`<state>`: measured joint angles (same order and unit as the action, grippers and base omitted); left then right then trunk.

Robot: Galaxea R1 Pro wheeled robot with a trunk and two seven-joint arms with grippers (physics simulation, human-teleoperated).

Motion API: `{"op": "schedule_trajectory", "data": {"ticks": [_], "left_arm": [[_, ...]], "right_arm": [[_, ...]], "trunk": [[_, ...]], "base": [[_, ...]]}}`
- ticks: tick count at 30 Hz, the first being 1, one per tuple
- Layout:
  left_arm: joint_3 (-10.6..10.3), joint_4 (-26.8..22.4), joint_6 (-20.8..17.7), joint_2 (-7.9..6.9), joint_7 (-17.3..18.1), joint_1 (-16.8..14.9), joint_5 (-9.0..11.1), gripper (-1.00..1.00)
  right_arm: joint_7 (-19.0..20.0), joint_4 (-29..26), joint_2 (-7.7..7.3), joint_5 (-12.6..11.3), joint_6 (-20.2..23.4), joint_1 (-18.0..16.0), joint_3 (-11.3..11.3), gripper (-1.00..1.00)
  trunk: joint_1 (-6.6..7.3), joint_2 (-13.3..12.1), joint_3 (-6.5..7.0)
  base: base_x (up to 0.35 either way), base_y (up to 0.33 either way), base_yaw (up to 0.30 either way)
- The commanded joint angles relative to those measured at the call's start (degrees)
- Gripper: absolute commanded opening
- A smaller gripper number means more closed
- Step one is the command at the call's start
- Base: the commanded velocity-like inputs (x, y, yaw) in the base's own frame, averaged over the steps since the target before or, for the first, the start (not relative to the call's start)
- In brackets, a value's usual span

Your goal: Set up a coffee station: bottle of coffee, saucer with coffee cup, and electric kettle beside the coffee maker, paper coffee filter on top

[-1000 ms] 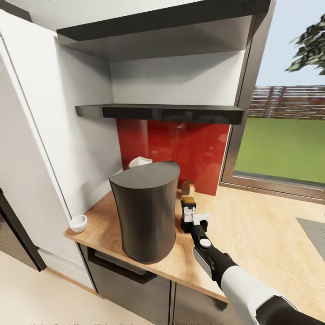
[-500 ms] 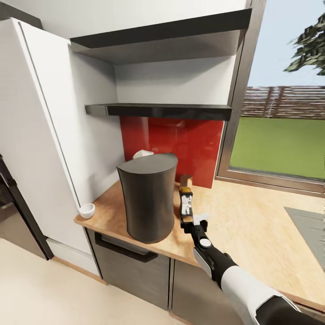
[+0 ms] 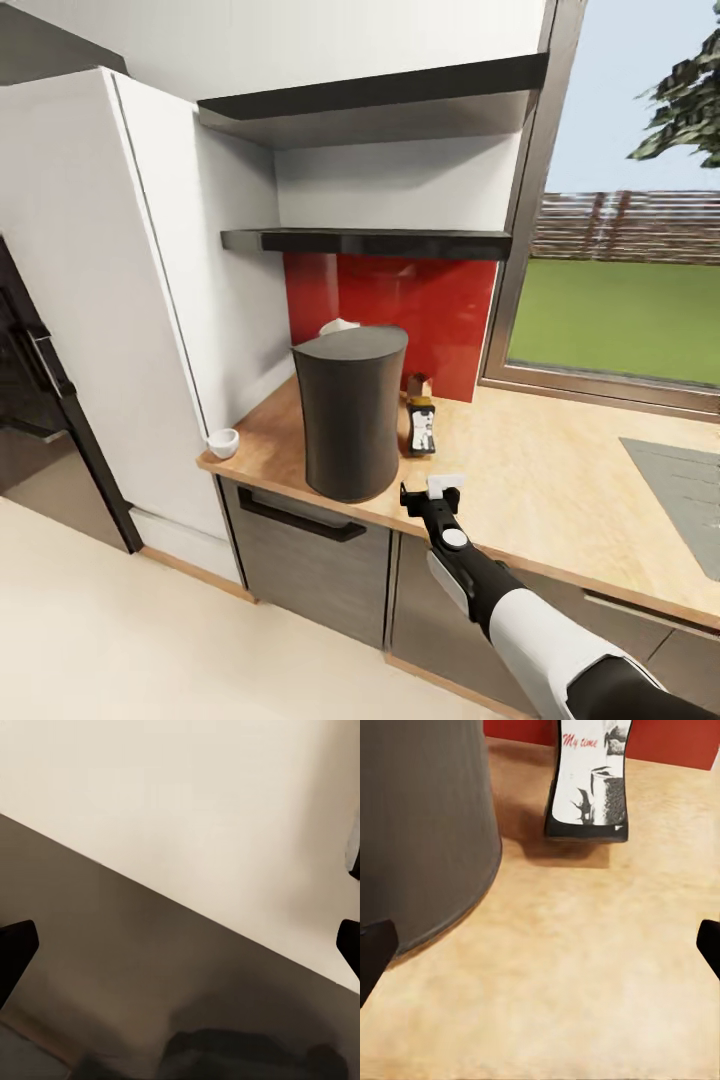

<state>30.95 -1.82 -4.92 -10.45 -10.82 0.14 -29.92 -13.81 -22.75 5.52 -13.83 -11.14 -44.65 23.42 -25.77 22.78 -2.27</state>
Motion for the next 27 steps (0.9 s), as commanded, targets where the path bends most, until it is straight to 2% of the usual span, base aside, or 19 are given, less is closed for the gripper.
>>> {"op": "schedule_trajectory", "data": {"ticks": [1, 10, 14, 17, 23, 27], "left_arm": [[0.5, -0.6, -0.2, 0.05, 0.0, -0.1, -0.5, 1.00], [0.8, -6.9, 4.3, 0.18, 0.1, -0.3, -0.2, 1.00], [1.0, -7.6, 9.7, 0.25, 0.0, -0.3, -0.1, 1.00], [1.0, -7.7, 11.5, 0.25, 0.0, -0.3, -0.1, 1.00], [1.0, -7.8, 12.7, 0.25, 0.1, -0.3, -0.1, 1.00], [1.0, -7.8, 12.8, 0.25, 0.2, -0.3, -0.1, 1.00]], "right_arm": [[-0.3, 0.1, 0.00, -0.6, -0.3, -0.1, 0.5, 1.00], [-0.4, 0.1, 0.22, -0.6, -0.3, -0.1, 0.5, 1.00], [-0.5, 0.2, 0.88, -0.6, -0.4, 0.0, 0.5, 1.00], [-0.5, 0.2, 1.08, -0.6, -0.9, 0.4, 0.5, 1.00], [-0.5, 0.2, 2.70, -0.6, -1.3, 2.4, 0.5, 1.00], [-0.5, 0.2, 4.48, -0.5, -1.3, 4.2, 0.5, 1.00]], "trunk": [[-0.01, 0.1, -0.12], [-0.01, 0.1, -0.12], [-0.01, 0.1, -0.12], [-0.01, 0.1, -0.12], [-0.01, 0.1, -0.12], [-0.01, 0.1, -0.12]], "base": [[-0.271, 0.229, 0.000], [-0.268, 0.233, 0.000], [-0.256, 0.235, 0.000], [-0.230, 0.235, 0.000], [-0.121, 0.192, 0.000], [-0.014, 0.137, 0.000]]}}
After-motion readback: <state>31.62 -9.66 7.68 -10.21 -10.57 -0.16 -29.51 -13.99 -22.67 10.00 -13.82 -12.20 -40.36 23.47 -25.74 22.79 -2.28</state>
